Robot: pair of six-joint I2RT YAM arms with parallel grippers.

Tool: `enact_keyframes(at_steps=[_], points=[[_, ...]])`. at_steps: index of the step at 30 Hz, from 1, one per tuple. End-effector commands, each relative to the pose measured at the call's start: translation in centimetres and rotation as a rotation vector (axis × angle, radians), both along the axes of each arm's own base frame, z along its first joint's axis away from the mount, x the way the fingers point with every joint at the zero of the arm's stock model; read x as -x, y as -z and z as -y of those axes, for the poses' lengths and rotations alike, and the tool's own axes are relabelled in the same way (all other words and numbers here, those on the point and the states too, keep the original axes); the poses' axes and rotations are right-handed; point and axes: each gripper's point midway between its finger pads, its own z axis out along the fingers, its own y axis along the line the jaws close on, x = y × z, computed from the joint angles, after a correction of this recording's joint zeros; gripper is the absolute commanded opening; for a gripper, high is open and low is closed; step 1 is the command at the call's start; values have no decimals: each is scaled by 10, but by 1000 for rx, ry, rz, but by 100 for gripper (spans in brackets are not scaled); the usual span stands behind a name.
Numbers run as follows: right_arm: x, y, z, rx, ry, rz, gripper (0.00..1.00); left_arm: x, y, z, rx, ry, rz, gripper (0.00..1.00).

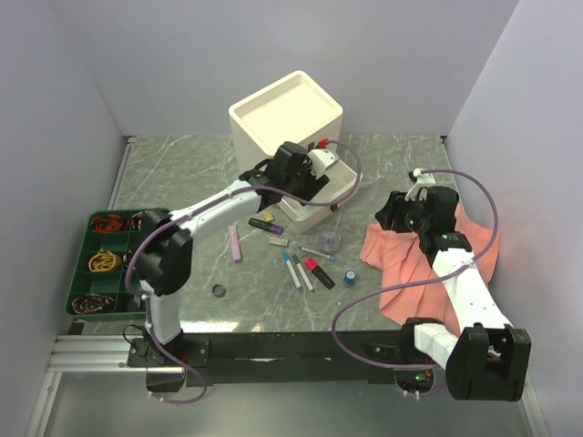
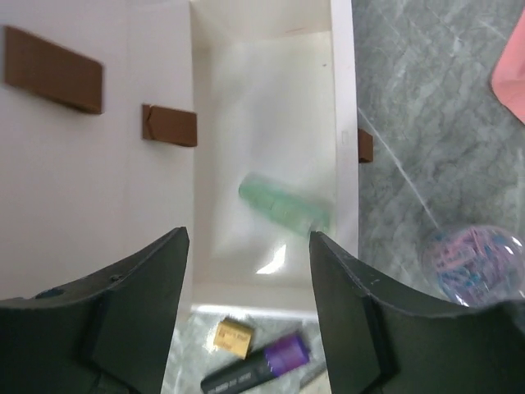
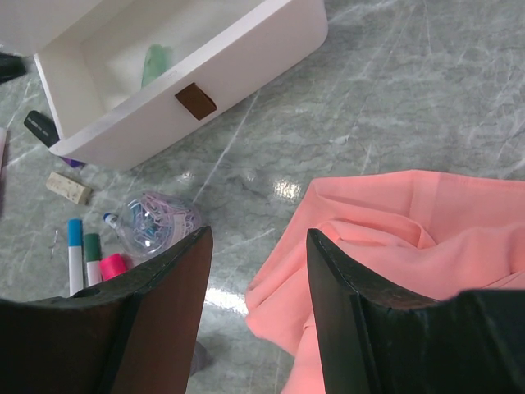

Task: Sort the stationery into containers
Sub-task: Place the stationery in the storage box, then pick up the stationery from the center of the board.

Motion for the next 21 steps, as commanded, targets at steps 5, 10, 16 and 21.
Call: enact_keyframes(at_steps=[5, 10, 16, 21], points=[[1, 1, 1, -1, -11, 27, 57, 120, -33, -44, -22, 458, 21, 61], [2, 4, -5, -17, -46, 15, 57, 184, 15, -89, -76, 752, -17, 63], [1, 5, -7, -31, -54, 10, 57, 186, 46, -100, -134, 818, -50, 58], [4, 2, -12, -37, -88, 21, 57, 171, 71, -103, -191, 795, -50, 59]])
